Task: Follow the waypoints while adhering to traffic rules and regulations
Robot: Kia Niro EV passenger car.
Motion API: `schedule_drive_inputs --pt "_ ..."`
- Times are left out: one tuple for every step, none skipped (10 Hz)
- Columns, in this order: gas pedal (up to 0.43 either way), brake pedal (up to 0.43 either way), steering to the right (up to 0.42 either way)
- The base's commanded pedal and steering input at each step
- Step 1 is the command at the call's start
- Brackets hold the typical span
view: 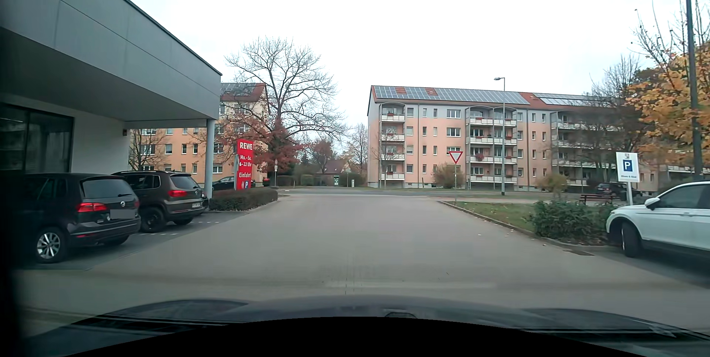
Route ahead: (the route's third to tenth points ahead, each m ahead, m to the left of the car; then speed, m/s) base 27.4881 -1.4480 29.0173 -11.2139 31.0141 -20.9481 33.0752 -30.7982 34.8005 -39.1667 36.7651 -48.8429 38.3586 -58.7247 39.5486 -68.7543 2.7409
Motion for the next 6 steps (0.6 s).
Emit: schedule_drive_inputs --pt "0.169 0.0 0.053" --pt "0.169 0.0 0.042" --pt "0.169 0.0 0.031" --pt "0.157 0.0 0.022" --pt "0.157 0.0 0.016" --pt "0.157 0.0 0.009"
